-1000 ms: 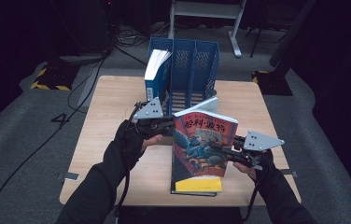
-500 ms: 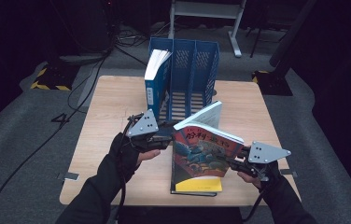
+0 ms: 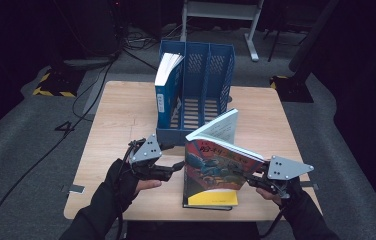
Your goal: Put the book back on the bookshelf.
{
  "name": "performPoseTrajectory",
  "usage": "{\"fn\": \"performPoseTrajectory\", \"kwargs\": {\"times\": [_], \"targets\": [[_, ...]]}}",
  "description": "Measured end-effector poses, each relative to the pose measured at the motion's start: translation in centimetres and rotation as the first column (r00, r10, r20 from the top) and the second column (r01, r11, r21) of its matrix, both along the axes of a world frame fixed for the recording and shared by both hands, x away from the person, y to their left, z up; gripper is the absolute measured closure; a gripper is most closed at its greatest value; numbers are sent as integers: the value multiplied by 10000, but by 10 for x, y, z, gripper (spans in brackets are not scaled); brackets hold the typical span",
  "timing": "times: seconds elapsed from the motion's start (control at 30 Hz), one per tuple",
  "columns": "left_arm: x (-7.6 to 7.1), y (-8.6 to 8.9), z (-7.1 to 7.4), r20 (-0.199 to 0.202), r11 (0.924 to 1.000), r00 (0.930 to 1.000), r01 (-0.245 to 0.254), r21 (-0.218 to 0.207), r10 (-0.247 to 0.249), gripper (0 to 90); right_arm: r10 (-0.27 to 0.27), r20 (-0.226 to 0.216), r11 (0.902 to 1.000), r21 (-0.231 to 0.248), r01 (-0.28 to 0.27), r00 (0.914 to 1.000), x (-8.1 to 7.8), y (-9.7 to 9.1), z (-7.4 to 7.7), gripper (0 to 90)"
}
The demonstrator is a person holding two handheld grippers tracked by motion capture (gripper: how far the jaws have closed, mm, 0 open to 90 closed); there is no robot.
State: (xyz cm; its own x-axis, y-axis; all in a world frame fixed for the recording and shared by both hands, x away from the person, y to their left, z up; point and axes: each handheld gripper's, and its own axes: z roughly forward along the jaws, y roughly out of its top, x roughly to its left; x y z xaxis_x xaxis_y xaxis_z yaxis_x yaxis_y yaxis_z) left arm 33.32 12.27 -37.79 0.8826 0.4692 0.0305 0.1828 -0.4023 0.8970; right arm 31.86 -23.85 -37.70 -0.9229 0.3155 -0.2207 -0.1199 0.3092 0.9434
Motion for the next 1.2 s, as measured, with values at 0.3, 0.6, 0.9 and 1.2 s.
{"fn": "performPoseTrajectory", "kwargs": {"times": [0.3,0.6,0.9,1.2], "targets": [[-10,6,-5,-553,9980,9965,630,83,-624,310,-64,125,10000,-76,65,9999,-5,0,0,827],[-18,-23,-16,-657,9945,9924,1043,35,-1038,351,-69,162,9999,-126,71,9998,-9,0,-1,825],[-8,-51,8,-5,9861,9890,1475,-766,-1479,496,-368,261,9985,-385,378,9990,-13,-9,-2,789],[-5,-65,34,477,9854,9882,1492,-817,-1457,532,-752,249,9961,-449,763,9969,-14,-18,-4,741]]}}
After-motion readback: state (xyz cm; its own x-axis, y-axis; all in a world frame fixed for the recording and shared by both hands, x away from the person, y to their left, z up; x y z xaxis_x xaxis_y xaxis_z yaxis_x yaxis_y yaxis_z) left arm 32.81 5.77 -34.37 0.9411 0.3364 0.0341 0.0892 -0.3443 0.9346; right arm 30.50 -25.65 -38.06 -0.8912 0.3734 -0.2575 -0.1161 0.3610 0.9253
